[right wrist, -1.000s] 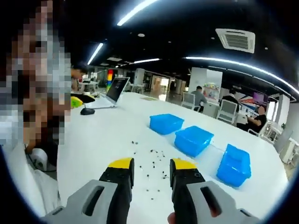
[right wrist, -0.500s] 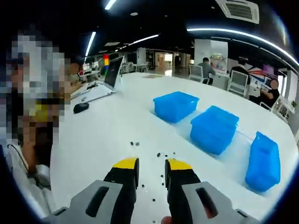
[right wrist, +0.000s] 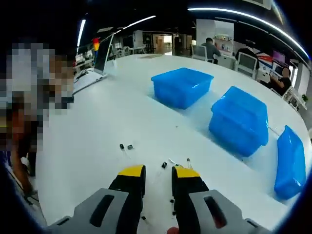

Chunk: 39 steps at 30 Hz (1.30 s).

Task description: Pick up the resistors one by one and place each resistor into its matching bin, sorting the parts by color and model until every resistor is separated into the correct bin for its type

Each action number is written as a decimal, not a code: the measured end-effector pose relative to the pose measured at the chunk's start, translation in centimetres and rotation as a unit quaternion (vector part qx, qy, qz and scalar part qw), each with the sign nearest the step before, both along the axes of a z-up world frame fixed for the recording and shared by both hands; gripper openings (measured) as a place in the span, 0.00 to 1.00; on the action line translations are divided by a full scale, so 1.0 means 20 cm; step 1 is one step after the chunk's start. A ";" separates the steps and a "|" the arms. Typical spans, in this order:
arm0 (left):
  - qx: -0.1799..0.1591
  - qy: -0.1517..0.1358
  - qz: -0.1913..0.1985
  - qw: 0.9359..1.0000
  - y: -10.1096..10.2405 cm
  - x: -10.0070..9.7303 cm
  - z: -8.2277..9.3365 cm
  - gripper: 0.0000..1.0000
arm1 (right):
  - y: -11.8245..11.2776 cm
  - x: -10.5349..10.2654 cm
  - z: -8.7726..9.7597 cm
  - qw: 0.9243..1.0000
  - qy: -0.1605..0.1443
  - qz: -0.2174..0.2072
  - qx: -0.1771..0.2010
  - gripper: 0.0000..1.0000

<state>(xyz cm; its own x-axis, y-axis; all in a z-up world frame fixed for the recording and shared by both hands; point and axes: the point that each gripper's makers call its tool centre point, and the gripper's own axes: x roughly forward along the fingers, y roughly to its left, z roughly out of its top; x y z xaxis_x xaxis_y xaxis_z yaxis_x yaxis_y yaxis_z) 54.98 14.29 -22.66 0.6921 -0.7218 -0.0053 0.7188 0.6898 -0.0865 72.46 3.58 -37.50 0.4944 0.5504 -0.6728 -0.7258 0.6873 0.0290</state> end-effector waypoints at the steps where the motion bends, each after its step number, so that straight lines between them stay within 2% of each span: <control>1: 0.000 0.000 0.000 1.000 0.00 0.00 0.00 0.36 | 0.00 0.01 -0.02 1.000 0.004 -0.003 -0.001 0.24; 4: -0.001 0.000 -0.001 1.000 0.00 0.00 0.00 0.36 | -0.01 0.04 -0.05 1.000 0.006 -0.009 -0.006 0.23; 5: -0.001 0.000 -0.002 1.000 -0.01 0.00 0.00 0.36 | 0.01 0.07 -0.04 1.000 -0.020 0.005 -0.002 0.20; 6: -0.001 0.000 -0.002 1.000 -0.01 -0.01 0.00 0.36 | -0.01 0.05 -0.04 1.000 -0.022 -0.006 -0.017 0.17; 8: -0.001 0.000 -0.003 1.000 -0.02 -0.01 0.00 0.36 | -0.03 0.07 -0.03 0.998 -0.049 0.000 -0.042 0.06; 14: -0.001 0.000 -0.002 1.000 -0.01 0.00 0.00 0.36 | -0.02 0.06 -0.03 0.997 -0.064 0.027 -0.045 0.06; 17: -0.001 0.000 -0.001 1.000 -0.01 0.00 0.00 0.36 | -0.02 0.04 0.03 0.996 -0.078 0.032 -0.033 0.06; 22: -0.002 0.000 0.000 1.000 0.00 0.00 0.00 0.36 | -0.06 -0.04 0.20 0.994 -0.106 0.031 0.005 0.06; 26: -0.002 0.000 -0.001 1.000 -0.01 0.00 0.00 0.36 | -0.13 -0.14 0.35 0.990 -0.127 0.027 0.055 0.06; 28: -0.003 -0.001 -0.002 1.000 -0.01 -0.01 0.00 0.36 | -0.16 -0.17 0.38 0.989 -0.129 0.024 0.069 0.06; 32: -0.001 -0.001 -0.004 1.000 -0.02 -0.01 0.00 0.36 | -0.34 -0.29 0.57 0.977 -0.159 0.010 0.142 0.06; 35: 0.000 -0.001 -0.005 1.000 -0.03 -0.01 0.00 0.36 | -0.44 -0.40 0.62 0.970 -0.175 0.006 0.171 0.06; 37: 0.001 0.000 -0.005 1.000 -0.04 0.00 -0.01 0.36 | -0.49 -0.48 0.65 0.964 -0.175 0.015 0.198 0.06; 39: 0.001 0.001 -0.006 1.000 -0.04 0.00 -0.01 0.36 | -0.56 -0.53 0.65 0.962 -0.178 0.008 0.208 0.06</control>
<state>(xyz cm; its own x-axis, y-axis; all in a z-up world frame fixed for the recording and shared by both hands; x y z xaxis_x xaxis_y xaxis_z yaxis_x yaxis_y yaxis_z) 54.95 13.46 -22.82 0.6835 -0.7299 -0.0088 0.7266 0.6815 -0.0872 61.93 -7.53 -24.48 0.6416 0.7449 -0.1831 -0.7511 0.6585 0.0469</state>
